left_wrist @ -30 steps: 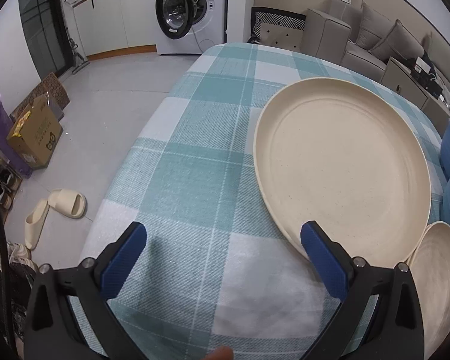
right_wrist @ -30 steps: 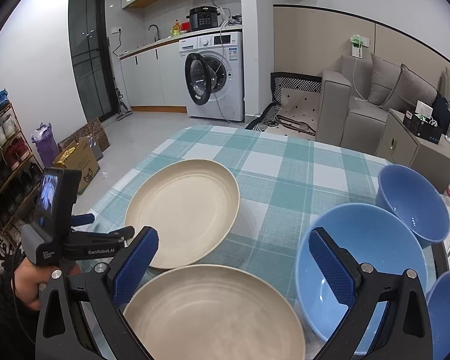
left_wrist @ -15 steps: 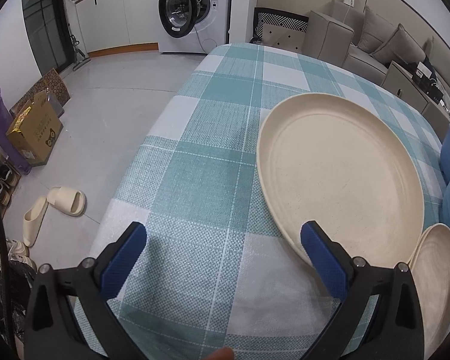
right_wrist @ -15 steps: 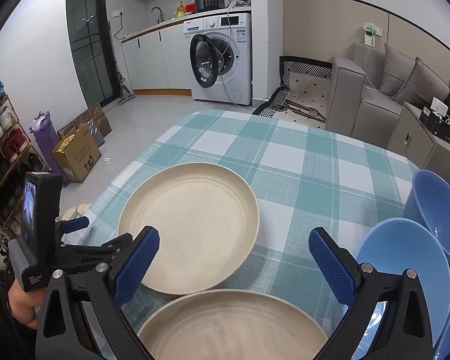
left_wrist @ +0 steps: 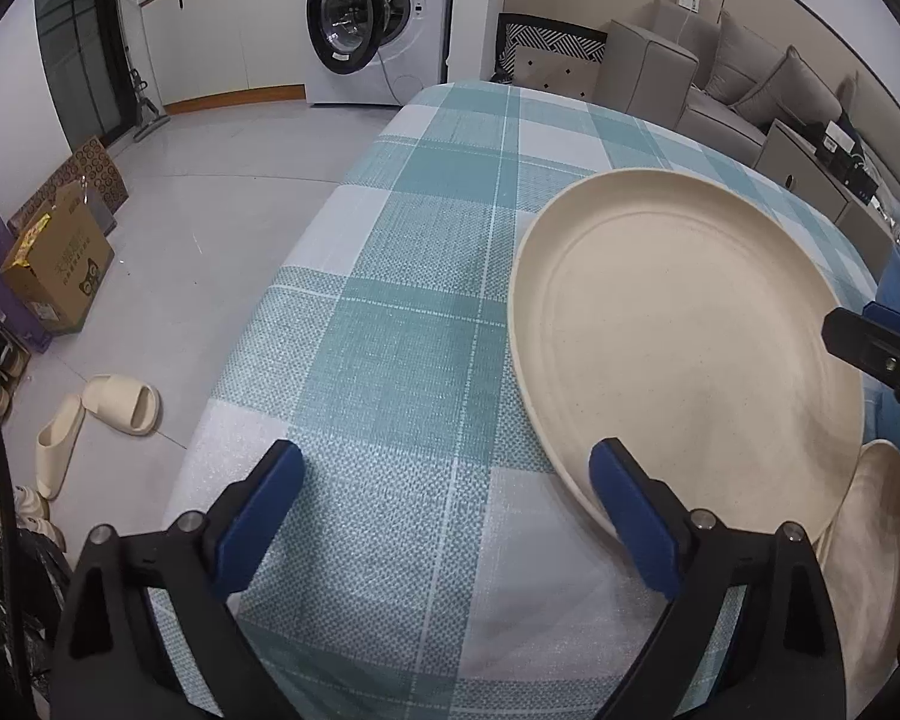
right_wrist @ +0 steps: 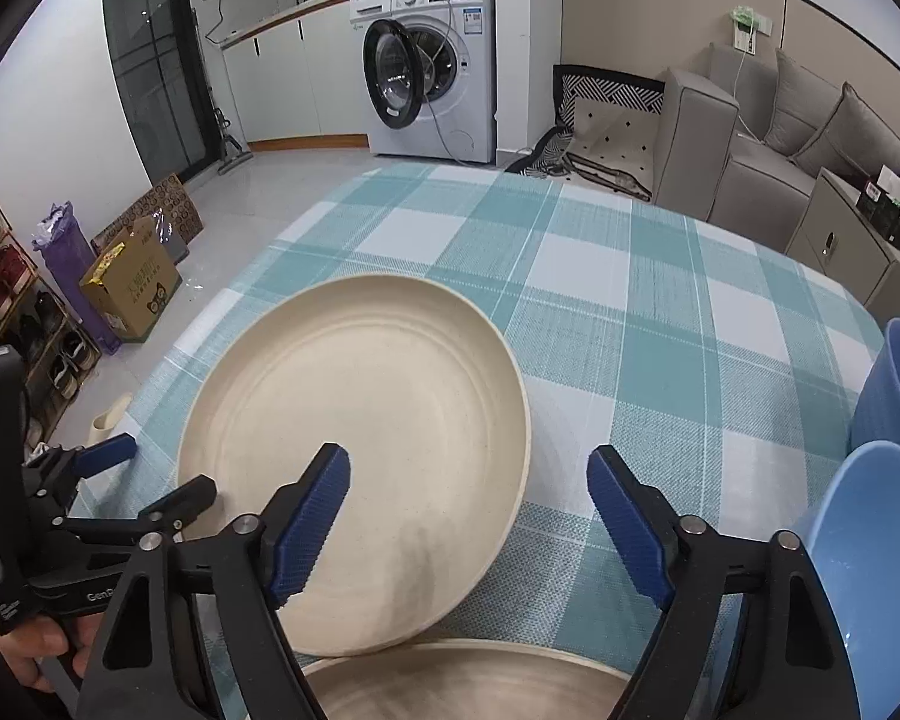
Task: Organize plates and bowls
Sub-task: 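Close both grippers on opposite sides of the cream plate rim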
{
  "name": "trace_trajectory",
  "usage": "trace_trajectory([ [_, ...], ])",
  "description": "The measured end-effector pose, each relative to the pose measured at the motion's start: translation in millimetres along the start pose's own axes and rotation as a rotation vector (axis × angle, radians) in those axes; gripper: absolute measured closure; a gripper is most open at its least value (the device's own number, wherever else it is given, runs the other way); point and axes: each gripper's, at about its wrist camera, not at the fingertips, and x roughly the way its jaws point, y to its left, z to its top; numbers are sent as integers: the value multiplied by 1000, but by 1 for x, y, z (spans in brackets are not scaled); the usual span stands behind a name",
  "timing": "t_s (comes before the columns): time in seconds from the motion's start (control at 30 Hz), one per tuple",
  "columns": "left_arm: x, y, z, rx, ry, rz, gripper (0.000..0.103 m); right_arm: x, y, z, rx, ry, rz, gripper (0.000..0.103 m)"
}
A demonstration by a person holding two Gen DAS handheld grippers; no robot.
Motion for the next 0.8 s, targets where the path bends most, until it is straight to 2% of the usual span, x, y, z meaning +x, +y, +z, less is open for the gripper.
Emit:
trace_trajectory([
  [0.13, -1, -1, 0, 13, -8, -4, 13, 7, -3, -1, 1, 17, 3, 32],
  [0.23, -3, -3, 0, 30, -16, -22, 21, 10, -4, -2, -2, 25, 10, 38],
  [0.33, -5, -8, -1, 61, -25, -40, 34, 14, -1, -4, -25, 41, 10, 51],
  [0.4, -7, -11, -2, 77, -31, -55, 47, 15, 1, -5, -34, 45, 13, 58],
  [0.43, -8, -13, -2, 83, -32, -64, 50, 15, 2, -6, -40, 46, 15, 59],
  [0.5, -9, -15, -3, 96, -35, -82, 63, 16, 4, -6, -54, 51, 10, 61],
  [0.63, -10, -15, -2, 95, -38, -87, 65, 16, 4, -8, -58, 51, 2, 61],
  [0.7, -10, -15, -2, 90, -38, -89, 67, 16, 3, -9, -62, 50, -4, 68],
  [0.8, -10, -15, -3, 88, -38, -94, 70, 16, 5, -10, -68, 50, -5, 72],
])
